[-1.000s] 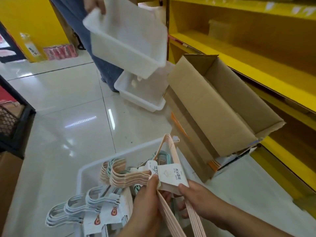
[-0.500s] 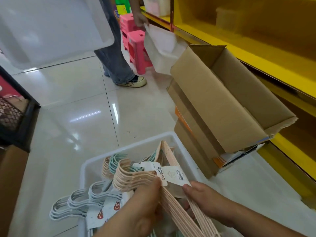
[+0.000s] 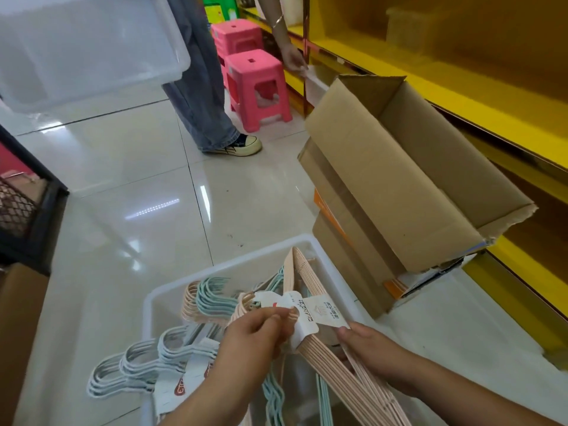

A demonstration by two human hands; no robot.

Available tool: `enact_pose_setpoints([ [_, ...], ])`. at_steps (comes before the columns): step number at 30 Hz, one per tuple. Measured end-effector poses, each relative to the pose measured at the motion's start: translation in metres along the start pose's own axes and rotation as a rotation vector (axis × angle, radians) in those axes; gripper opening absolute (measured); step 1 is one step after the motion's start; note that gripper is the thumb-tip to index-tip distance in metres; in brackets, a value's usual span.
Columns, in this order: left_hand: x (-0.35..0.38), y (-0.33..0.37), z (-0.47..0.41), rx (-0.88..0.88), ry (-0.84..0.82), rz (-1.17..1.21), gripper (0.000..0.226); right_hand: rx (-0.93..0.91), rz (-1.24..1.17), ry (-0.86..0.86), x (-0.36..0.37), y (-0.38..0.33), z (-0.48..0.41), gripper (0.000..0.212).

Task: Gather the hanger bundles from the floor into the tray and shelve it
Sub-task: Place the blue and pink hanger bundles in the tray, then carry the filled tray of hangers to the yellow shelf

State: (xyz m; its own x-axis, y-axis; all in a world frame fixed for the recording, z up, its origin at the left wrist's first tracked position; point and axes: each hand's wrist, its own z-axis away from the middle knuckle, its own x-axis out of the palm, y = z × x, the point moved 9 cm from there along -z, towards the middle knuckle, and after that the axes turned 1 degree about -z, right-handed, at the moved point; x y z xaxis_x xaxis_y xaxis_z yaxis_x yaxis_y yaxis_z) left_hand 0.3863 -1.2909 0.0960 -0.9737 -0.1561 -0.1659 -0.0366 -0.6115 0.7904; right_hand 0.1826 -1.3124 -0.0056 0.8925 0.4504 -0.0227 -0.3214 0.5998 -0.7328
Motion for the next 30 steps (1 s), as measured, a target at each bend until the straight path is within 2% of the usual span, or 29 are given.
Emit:
enact_pose_setpoints([
  [2,0.006,-0.003,0.001,-0.017,-0.046,0.013,0.034,0.016,0.009,0.025,-0.003,0.001,0.0,0.035],
  [6,0.003,-0.008,0.005,-0.05,-0.148,0.026,0.027,0.008,0.054,0.078,-0.004,0.001,0.0,0.037],
  [10,-0.042,-0.011,0.022,-0.04,-0.148,0.029,0.026,-0.085,0.146,0.17,-0.006,-0.015,0.009,0.03],
  [14,-0.131,0.001,0.031,0.081,0.054,0.084,0.03,-0.216,0.26,0.288,-0.02,-0.041,0.026,0.022],
  [17,-0.213,0.009,0.03,0.215,0.296,0.074,0.027,-0.313,0.452,0.397,-0.033,-0.065,0.032,0.042],
  [20,-0.279,0.003,0.022,0.312,0.525,-0.122,0.024,-0.359,0.535,0.442,-0.035,-0.087,0.029,0.048],
  [22,-0.305,-0.014,0.007,0.251,0.604,-0.243,0.04,-0.342,0.575,0.469,-0.038,-0.096,0.02,0.05],
  [24,-0.324,-0.044,-0.02,0.138,0.611,-0.245,0.048,-0.28,0.609,0.464,-0.042,-0.094,0.004,0.053],
  [28,-0.333,-0.135,-0.06,-0.105,0.566,-0.061,0.041,-0.091,0.574,0.428,-0.048,-0.069,-0.031,0.059],
  [30,-0.305,-0.177,-0.06,-0.199,0.445,-0.019,0.03,-0.015,0.518,0.427,-0.044,-0.062,-0.04,0.058],
])
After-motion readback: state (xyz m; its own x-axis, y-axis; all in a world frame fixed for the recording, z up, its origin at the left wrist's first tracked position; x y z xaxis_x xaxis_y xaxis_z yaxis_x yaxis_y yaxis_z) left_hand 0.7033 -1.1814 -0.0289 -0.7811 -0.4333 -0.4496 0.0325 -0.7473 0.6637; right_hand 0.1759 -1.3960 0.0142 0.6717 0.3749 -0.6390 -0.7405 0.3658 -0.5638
